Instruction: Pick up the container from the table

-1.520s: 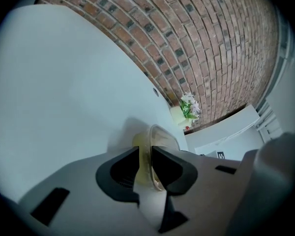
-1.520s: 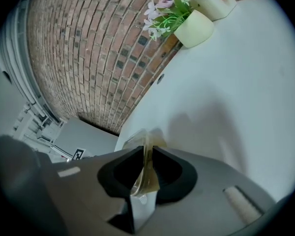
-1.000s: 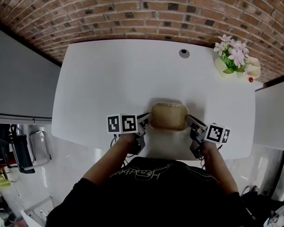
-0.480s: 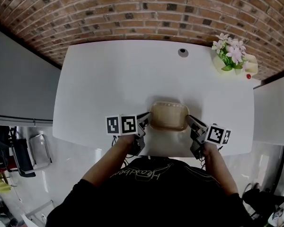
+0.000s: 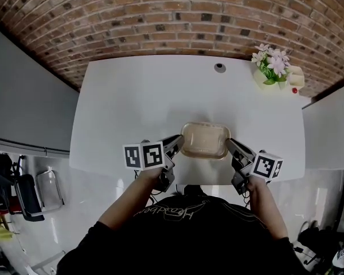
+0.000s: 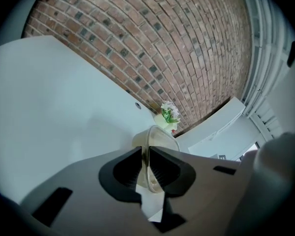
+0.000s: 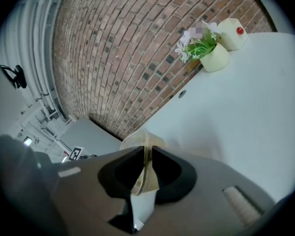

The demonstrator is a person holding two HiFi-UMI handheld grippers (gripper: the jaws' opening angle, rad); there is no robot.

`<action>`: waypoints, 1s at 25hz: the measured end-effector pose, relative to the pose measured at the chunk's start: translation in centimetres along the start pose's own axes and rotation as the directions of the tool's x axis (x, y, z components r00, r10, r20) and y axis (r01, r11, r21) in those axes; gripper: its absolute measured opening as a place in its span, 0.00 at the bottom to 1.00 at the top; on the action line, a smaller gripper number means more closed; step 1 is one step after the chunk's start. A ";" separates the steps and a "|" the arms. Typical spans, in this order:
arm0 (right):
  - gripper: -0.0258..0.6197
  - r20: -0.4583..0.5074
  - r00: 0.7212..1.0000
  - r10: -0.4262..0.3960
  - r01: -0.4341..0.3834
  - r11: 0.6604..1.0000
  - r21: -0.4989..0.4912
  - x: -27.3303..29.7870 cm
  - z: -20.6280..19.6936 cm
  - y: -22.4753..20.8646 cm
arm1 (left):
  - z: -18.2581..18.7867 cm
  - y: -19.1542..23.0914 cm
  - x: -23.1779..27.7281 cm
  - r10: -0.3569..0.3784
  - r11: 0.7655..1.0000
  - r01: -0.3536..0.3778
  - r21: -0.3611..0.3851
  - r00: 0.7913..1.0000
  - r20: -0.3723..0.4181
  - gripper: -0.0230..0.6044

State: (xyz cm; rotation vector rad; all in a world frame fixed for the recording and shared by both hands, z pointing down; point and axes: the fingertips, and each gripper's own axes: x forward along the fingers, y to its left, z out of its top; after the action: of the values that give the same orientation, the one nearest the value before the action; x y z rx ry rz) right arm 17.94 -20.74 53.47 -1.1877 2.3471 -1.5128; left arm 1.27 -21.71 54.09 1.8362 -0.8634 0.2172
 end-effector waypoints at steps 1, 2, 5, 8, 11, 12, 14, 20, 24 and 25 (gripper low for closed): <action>0.12 0.008 1.000 0.012 -0.012 1.000 -0.009 -0.2 -0.1 0.8 | 0.1 -0.3 -0.7 -0.004 1.000 0.004 0.009 1.000 0.009 0.12; 0.12 0.016 1.000 0.025 -0.025 1.000 -0.018 -0.4 -0.1 1.6 | 0.1 -0.7 -1.3 -0.009 1.000 0.009 0.018 1.000 0.017 0.12; 0.13 0.045 0.997 0.055 -0.054 0.998 -0.027 -1.1 0.0 3.5 | 0.5 -1.9 -3.1 -0.035 0.999 0.034 0.042 0.999 0.033 0.12; 0.13 0.080 0.994 0.079 -0.076 0.996 -0.043 -2.1 -0.1 5.6 | 0.6 -3.0 -5.0 -0.060 0.997 0.058 0.058 0.997 0.043 0.12; 0.13 0.104 0.990 0.094 -0.087 0.994 -0.071 -2.8 -0.6 7.8 | 0.6 -3.9 -7.0 -0.070 0.994 0.065 0.088 0.996 0.062 0.12; 0.13 0.108 0.990 0.087 -0.078 0.993 -0.083 -3.1 -0.9 8.3 | 0.7 -4.0 -7.8 -0.067 0.993 0.060 0.104 0.995 0.070 0.12; 0.13 0.123 0.989 0.077 -0.062 0.991 -0.115 -3.6 -1.3 9.8 | 0.9 -4.3 -9.5 -0.056 0.990 0.043 0.136 0.994 0.092 0.12; 0.13 0.200 0.968 0.150 -0.117 0.979 -0.165 -4.7 -1.6 15.1 | 1.4 -6.2 -13.7 -0.102 0.977 0.071 0.201 0.984 0.145 0.12; 0.13 0.242 0.956 0.163 -0.123 0.977 -0.172 -5.7 -2.2 16.9 | 1.3 -7.5 -15.9 -0.132 0.967 0.091 0.238 0.978 0.164 0.12; 0.13 0.252 0.952 0.172 -0.132 0.977 -0.169 -5.8 -2.3 17.5 | 1.3 -7.7 -16.3 -0.141 0.965 0.099 0.242 0.976 0.166 0.12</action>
State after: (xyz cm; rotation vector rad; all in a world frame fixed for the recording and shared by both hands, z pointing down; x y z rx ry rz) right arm 11.18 -11.78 38.68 -1.1283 2.3405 -1.0710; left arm -5.87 -13.86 39.46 2.1468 -0.8770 0.0752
